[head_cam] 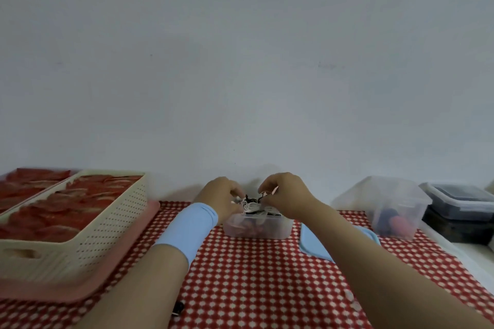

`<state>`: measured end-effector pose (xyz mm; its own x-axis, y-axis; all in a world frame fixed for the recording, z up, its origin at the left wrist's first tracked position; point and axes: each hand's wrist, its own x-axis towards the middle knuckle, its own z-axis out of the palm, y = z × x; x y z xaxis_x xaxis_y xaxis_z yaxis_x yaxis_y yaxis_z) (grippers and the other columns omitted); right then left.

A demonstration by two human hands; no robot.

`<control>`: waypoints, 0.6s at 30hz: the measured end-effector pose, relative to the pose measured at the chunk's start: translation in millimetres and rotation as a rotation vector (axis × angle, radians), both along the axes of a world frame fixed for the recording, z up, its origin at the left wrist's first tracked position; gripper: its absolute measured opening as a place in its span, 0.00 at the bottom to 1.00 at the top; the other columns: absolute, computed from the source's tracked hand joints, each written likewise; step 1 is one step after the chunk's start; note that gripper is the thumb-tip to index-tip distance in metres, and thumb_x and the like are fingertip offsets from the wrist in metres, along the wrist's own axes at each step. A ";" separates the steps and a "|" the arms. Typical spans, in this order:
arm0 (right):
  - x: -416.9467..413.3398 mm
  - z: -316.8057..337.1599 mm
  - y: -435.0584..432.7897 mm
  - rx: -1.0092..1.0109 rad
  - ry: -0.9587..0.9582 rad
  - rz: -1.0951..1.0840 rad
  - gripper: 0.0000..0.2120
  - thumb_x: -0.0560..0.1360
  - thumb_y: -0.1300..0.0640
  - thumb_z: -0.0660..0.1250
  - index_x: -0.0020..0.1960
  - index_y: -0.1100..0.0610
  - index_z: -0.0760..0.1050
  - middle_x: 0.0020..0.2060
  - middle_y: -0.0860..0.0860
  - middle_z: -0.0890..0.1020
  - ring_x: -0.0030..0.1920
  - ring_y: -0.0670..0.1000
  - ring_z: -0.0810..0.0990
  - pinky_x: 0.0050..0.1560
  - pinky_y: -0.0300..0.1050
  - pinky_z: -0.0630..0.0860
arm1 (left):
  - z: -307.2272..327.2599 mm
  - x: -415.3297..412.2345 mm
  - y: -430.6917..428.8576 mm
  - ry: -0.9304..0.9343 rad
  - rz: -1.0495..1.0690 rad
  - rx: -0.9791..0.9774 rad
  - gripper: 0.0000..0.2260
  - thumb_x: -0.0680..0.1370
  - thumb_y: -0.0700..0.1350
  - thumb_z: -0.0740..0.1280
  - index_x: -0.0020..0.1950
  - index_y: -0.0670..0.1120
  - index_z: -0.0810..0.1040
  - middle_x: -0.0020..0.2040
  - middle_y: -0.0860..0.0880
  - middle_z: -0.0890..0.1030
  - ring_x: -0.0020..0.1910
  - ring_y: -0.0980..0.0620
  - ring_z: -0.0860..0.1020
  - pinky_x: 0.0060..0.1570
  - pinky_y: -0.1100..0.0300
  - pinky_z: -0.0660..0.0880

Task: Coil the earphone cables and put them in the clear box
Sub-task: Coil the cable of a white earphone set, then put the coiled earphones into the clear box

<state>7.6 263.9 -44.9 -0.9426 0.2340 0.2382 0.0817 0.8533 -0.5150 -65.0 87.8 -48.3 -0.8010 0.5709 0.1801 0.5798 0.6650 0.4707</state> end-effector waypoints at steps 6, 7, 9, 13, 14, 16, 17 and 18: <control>-10.1 -5.8 -16.7 0.058 -0.073 0.077 0.21 0.80 0.65 0.63 0.71 0.54 0.74 0.61 0.49 0.81 0.57 0.48 0.78 0.55 0.35 0.72 | -6.7 3.6 -4.4 -0.031 -0.019 -0.007 0.10 0.80 0.45 0.63 0.60 0.53 0.80 0.58 0.53 0.81 0.54 0.55 0.79 0.57 0.60 0.75; -11.0 -4.2 -19.4 0.091 -0.118 0.094 0.23 0.80 0.68 0.60 0.73 0.54 0.72 0.64 0.50 0.81 0.62 0.49 0.78 0.59 0.37 0.73 | -5.7 4.5 -7.3 -0.028 -0.016 0.023 0.12 0.81 0.43 0.63 0.62 0.53 0.79 0.58 0.53 0.81 0.53 0.55 0.79 0.56 0.62 0.74; -10.7 1.2 -23.4 0.128 -0.157 0.104 0.26 0.80 0.70 0.57 0.75 0.54 0.70 0.66 0.50 0.79 0.66 0.49 0.77 0.62 0.37 0.73 | -1.0 6.9 -15.4 0.004 -0.011 0.061 0.12 0.81 0.42 0.63 0.62 0.52 0.79 0.58 0.52 0.81 0.53 0.56 0.78 0.57 0.62 0.74; -0.2 19.6 -39.0 0.129 -0.034 0.082 0.26 0.79 0.72 0.57 0.68 0.50 0.77 0.67 0.48 0.78 0.63 0.48 0.78 0.54 0.32 0.69 | 11.3 11.3 -42.6 -0.011 0.026 0.013 0.11 0.81 0.44 0.63 0.61 0.52 0.79 0.59 0.53 0.80 0.54 0.55 0.77 0.57 0.61 0.73; 2.4 23.9 -45.4 0.119 -0.017 0.092 0.24 0.79 0.72 0.58 0.66 0.51 0.79 0.66 0.48 0.78 0.61 0.47 0.78 0.54 0.33 0.69 | 13.7 13.4 -49.5 -0.012 0.036 -0.014 0.11 0.80 0.44 0.63 0.60 0.52 0.79 0.59 0.53 0.80 0.53 0.55 0.77 0.56 0.62 0.72; 7.2 30.7 -62.8 0.096 -0.013 0.143 0.18 0.79 0.69 0.61 0.60 0.53 0.83 0.61 0.49 0.82 0.56 0.46 0.80 0.56 0.36 0.74 | 16.7 21.3 -63.6 -0.004 0.063 -0.055 0.11 0.80 0.43 0.63 0.58 0.53 0.80 0.60 0.52 0.80 0.54 0.53 0.77 0.58 0.60 0.72; 10.1 32.6 -76.6 0.093 -0.021 0.180 0.14 0.79 0.67 0.63 0.57 0.54 0.84 0.57 0.49 0.84 0.53 0.45 0.80 0.58 0.39 0.77 | 17.8 27.9 -74.6 -0.008 0.083 -0.068 0.11 0.80 0.43 0.63 0.57 0.53 0.81 0.60 0.52 0.80 0.56 0.52 0.77 0.60 0.58 0.73; 12.7 34.0 -88.5 0.094 -0.039 0.212 0.12 0.79 0.64 0.65 0.55 0.54 0.85 0.55 0.48 0.85 0.51 0.44 0.80 0.59 0.41 0.78 | 18.8 34.3 -83.4 -0.019 0.096 -0.081 0.11 0.79 0.43 0.63 0.56 0.53 0.82 0.60 0.52 0.80 0.57 0.51 0.77 0.62 0.56 0.72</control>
